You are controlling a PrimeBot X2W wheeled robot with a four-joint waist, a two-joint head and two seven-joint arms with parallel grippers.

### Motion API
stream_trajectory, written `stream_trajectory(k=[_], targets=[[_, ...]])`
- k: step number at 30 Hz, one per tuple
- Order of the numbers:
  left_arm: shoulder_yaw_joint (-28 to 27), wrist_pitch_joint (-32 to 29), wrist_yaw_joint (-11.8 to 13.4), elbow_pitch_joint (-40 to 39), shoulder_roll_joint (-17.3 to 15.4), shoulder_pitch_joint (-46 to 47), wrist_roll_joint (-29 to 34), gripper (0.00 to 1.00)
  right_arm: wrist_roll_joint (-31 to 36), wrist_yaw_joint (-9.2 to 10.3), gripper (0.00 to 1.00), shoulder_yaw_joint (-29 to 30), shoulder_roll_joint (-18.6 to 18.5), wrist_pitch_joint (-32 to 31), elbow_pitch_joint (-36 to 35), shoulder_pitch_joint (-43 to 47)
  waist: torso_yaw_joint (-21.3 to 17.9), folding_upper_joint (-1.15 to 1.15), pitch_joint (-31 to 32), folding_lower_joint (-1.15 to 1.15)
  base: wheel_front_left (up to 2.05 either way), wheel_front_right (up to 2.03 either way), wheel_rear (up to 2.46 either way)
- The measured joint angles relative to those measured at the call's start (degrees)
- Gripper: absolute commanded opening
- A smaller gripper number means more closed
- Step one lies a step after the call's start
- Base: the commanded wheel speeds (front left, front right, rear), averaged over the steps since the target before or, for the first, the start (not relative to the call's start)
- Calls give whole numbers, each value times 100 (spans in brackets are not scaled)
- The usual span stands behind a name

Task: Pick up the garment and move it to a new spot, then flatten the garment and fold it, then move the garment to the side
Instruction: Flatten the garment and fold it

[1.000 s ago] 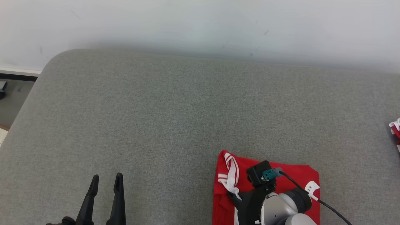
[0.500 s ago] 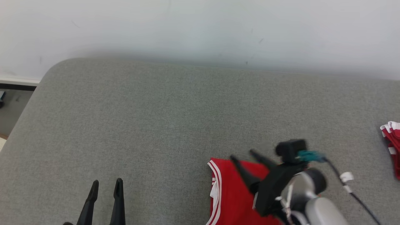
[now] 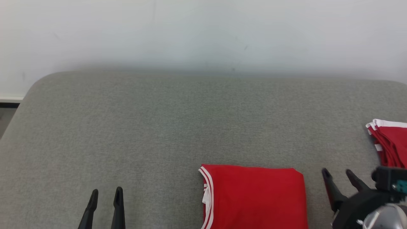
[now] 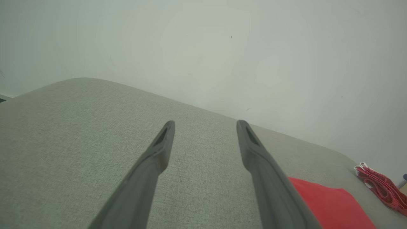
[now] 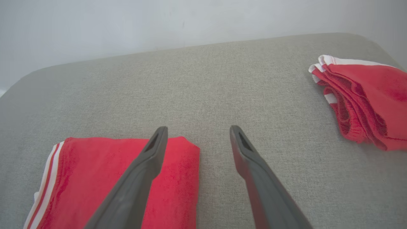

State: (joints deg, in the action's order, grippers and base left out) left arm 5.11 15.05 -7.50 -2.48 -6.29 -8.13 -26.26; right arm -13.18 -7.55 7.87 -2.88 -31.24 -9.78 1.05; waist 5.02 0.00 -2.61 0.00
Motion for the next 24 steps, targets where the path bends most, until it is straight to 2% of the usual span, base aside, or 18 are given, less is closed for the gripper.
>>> stream_trajectory(k=[3,5,9,13,16,19,24], targets=[[-53,0,0,9,7,14,42,100,27,1,100,223,0,210,-57,253,-109,0,21,0,0,0,0],[-109,0,0,16,26,18,93,100,94,1,100,221,-1,625,-37,390,-183,0,41,0,0,0,0],[-213,0,0,137,55,17,202,100,409,1,100,-14,8,2033,154,481,-338,0,97,0,0,0,0],[-322,0,0,267,135,-2,327,100,676,1,100,-104,3,3396,746,609,-525,0,203,-1,0,0,0],[-391,0,0,326,174,-14,388,100,826,1,100,-138,4,4034,995,552,-620,0,253,0,0,0,0],[-455,0,0,379,202,-56,468,100,978,1,100,-168,0,4343,1241,405,-693,0,293,0,0,0,0],[-513,0,0,460,226,-135,483,100,1043,1,100,-307,3,4463,1622,293,-695,0,356,0,0,0,0]])
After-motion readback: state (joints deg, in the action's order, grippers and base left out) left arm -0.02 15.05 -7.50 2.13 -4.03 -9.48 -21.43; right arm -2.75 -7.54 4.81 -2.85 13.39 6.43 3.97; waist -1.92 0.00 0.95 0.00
